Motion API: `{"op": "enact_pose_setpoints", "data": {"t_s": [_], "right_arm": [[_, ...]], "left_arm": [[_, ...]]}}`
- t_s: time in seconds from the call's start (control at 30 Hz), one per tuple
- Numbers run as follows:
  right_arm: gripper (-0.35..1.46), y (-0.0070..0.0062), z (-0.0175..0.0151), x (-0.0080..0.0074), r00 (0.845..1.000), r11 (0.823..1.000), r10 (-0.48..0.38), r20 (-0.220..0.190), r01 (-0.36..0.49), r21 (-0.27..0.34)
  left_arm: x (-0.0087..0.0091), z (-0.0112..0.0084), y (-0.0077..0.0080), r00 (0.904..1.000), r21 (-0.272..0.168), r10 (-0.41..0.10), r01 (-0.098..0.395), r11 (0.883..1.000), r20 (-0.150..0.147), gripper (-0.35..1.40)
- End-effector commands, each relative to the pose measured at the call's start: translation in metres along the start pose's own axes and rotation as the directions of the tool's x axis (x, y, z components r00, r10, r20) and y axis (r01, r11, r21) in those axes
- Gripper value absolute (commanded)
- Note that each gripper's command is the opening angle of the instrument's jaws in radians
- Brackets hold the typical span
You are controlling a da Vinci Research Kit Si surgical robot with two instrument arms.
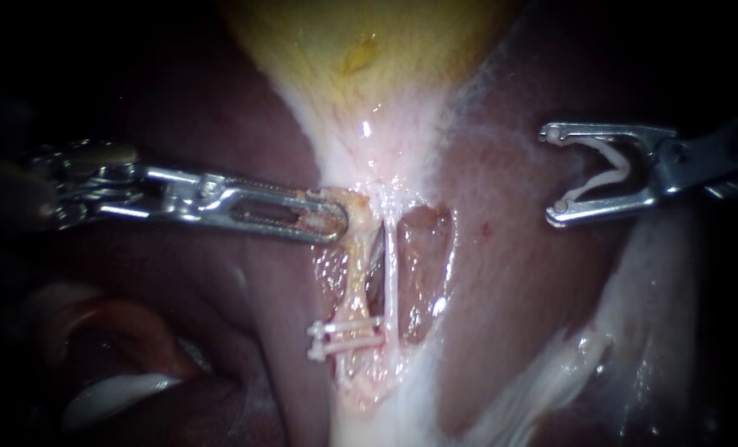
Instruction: Clipping third clip left tube
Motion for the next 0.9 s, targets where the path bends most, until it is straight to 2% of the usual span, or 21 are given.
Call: {"op": "enact_pose_setpoints", "data": {"t_s": [0.03, 0.17, 0.3, 0.47, 0.6, 0.77, 0.9], "right_arm": [[0.5, 0.0, 0.0, 0.0, 1.0, 1.0, 0.0, 0.0, 0.0, 0.0], [0.5, 0.0, 0.0, 0.0, 1.0, 1.0, 0.0, 0.0, 0.0, 0.0], [0.5, 0.0, 0.0, 0.0, 1.0, 1.0, 0.0, 0.0, 0.0, 0.0], [0.5, 0.0, 0.0001, 0.0001, 1.0, 1.0, 0.0, 0.0, 0.0, 0.0], [0.5, -0.0001, 0.0003, 0.0002, 1.0, 1.0, 0.001, 0.0, -0.001, -0.001], [0.5, -0.0005, 0.001, 0.0003, 1.0, 1.0, -0.001, 0.004, 0.001, -0.003], [0.5, -0.0012, 0.0028, 0.0002, 0.998, 1.0, -0.014, 0.053, 0.014, 0.008]], "left_arm": [[0.0, -0.0002, 0.0, 1.0, 0.0, 0.0, 0.0, 1.0, -0.001, -0.35], [-0.0001, -0.0017, -0.0007, 1.0, 0.006, -0.002, 0.002, 1.0, -0.005, -0.35], [-0.0008, -0.0037, -0.0022, 0.9999, 0.014, -0.01, 0.01, 1.0, -0.012, -0.35], [-0.0019, -0.0057, -0.0043, 0.9996, 0.019, -0.028, 0.028, 0.999, 0.006, -0.35], [-0.0021, -0.0063, -0.0051, 0.9997, 0.02, -0.02, 0.019, 1.0, 0.011, -0.35], [-0.002, -0.0062, -0.005, 0.9998, 0.02, -0.018, 0.018, 1.0, 0.011, -0.35], [-0.002, -0.0062, -0.0049, 0.9998, 0.02, -0.018, 0.018, 1.0, 0.011, -0.35]]}}
